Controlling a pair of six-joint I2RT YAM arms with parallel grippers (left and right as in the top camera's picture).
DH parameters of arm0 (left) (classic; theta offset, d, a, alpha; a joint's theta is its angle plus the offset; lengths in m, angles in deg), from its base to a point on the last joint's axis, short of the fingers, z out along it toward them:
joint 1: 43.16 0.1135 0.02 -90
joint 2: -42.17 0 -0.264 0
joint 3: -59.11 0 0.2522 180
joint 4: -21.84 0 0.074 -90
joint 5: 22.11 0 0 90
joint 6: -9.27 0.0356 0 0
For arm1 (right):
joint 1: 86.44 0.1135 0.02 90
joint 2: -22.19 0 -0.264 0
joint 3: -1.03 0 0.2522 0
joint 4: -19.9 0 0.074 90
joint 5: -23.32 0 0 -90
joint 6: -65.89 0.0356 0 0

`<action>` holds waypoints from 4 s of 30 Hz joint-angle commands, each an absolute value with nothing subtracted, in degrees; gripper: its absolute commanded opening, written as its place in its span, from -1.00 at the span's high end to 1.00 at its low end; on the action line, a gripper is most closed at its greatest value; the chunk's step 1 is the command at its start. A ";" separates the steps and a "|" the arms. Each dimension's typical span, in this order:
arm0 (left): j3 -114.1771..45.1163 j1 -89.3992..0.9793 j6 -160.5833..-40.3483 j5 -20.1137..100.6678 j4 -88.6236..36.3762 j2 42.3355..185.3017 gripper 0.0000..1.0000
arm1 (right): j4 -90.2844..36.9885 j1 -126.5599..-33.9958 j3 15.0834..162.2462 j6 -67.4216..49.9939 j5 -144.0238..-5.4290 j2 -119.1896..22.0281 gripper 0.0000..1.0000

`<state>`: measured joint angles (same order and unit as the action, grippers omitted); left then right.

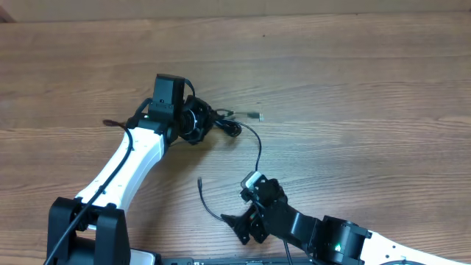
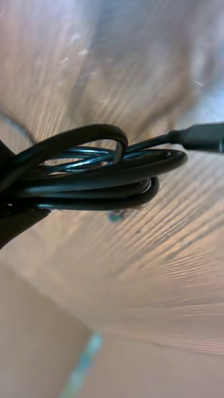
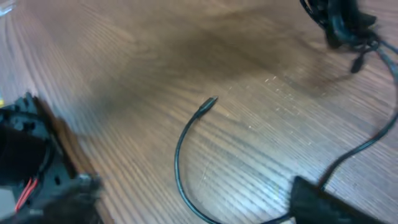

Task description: Untangle cables

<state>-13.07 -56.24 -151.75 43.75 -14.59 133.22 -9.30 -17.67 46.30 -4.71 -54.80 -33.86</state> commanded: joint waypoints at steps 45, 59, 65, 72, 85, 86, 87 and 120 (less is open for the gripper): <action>-13.35 -62.69 -144.17 65.57 -36.69 132.82 -0.86 | -6.97 -17.45 46.69 -1.37 -51.28 -41.86 -0.99; -6.77 -62.71 -151.49 63.75 -31.51 132.82 -0.36 | -6.81 -17.45 46.69 -1.37 -51.31 -41.86 -1.00; -3.78 -62.86 -151.64 63.38 -26.33 132.82 -0.56 | -6.73 -17.45 46.69 -1.37 -51.33 -41.86 -1.00; -1.99 -64.92 -151.62 64.30 -19.56 132.82 -0.45 | -6.75 -17.45 46.69 -1.37 -51.31 -41.86 -1.00; -1.50 -69.55 -151.64 73.76 -19.71 133.00 -0.35 | -6.79 -17.45 46.69 -1.39 -51.74 -41.86 -1.00; -1.50 -69.55 -151.64 74.24 -19.71 133.22 -0.36 | -6.81 -17.45 46.69 -1.37 -51.77 -41.86 -1.00; -1.50 -69.55 -151.67 74.53 -19.67 133.50 -0.37 | -6.83 -17.45 46.69 -1.37 -51.77 -41.86 -1.00; -4.85 -66.58 -147.99 61.57 -31.53 118.75 0.92 | -5.79 -19.68 46.75 25.97 -56.99 -36.66 -0.22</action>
